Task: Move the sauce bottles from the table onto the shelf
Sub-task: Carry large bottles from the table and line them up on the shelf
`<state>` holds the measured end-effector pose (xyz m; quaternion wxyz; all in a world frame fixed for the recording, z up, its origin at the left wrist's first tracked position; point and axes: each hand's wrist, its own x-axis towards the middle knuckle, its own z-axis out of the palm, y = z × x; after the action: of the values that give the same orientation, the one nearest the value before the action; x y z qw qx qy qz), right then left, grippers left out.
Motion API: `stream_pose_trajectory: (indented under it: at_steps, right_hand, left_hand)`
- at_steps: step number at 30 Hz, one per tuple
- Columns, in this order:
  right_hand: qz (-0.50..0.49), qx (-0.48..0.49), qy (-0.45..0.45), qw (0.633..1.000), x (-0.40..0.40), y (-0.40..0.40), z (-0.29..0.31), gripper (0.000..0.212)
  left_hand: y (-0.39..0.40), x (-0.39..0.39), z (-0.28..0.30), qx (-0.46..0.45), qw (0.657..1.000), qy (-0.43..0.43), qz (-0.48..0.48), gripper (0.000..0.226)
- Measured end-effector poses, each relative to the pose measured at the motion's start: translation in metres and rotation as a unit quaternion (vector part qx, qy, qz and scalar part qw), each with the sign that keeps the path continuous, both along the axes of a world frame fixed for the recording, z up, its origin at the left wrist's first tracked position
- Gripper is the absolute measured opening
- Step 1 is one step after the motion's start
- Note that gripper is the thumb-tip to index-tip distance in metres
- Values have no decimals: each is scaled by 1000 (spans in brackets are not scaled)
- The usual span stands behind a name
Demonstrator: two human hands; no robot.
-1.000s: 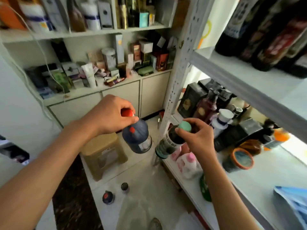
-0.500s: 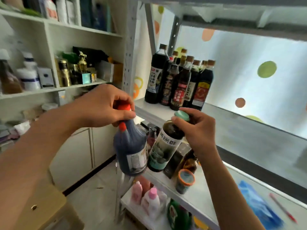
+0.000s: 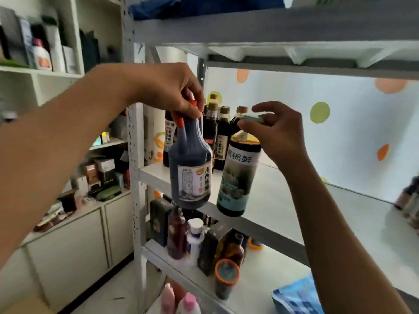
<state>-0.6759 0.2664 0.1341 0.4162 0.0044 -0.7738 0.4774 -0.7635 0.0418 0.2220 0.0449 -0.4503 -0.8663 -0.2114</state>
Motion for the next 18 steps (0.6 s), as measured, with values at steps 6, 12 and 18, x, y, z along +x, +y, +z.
stream_pose_trajectory:
  at_steps: [6,12,18]
  right_hand:
    - [-5,19,-15,1000,-17,46,-7,33]
    - [-47,11,-30,998,-35,71,-19,35]
    - [-50,-24,-48,997,-43,72,-40,45]
  left_hand:
    - [59,-21,-4,-49,998,28,2,11]
    - [93,-43,-25,-88,996,13,-5,12]
    - [99,-68,-39,-41,999,-6,-7,16]
